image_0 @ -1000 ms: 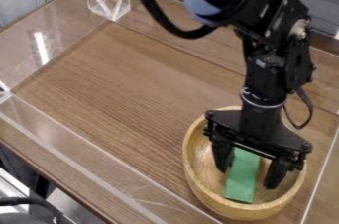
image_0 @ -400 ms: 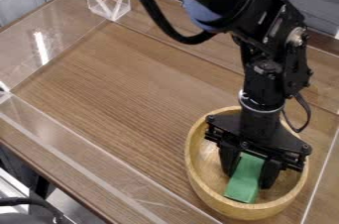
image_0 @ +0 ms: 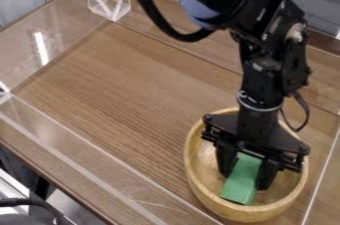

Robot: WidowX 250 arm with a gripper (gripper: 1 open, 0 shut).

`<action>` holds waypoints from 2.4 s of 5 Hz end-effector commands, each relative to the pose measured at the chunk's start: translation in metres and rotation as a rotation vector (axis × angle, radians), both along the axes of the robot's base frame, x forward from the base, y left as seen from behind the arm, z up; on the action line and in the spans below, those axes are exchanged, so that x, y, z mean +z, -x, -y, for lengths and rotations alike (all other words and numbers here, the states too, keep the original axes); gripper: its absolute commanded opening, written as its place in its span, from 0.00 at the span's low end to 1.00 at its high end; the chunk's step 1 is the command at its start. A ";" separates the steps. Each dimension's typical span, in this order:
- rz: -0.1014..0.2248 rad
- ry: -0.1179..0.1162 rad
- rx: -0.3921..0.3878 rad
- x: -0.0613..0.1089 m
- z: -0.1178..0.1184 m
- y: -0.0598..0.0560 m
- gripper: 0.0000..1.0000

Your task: Remove the green block from inside the brown bowl and put it on the table

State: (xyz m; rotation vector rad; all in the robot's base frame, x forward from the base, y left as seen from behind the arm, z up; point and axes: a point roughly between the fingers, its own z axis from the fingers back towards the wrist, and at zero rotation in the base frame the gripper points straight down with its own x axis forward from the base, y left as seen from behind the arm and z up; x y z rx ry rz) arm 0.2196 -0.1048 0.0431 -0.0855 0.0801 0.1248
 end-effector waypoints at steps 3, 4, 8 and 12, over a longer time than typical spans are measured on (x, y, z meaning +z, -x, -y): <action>0.059 0.033 0.031 0.037 -0.008 -0.004 0.00; 0.069 0.040 0.046 0.048 -0.013 -0.004 0.00; 0.181 0.036 0.139 0.147 -0.080 -0.024 0.00; 0.220 -0.002 0.096 0.107 -0.132 -0.036 0.00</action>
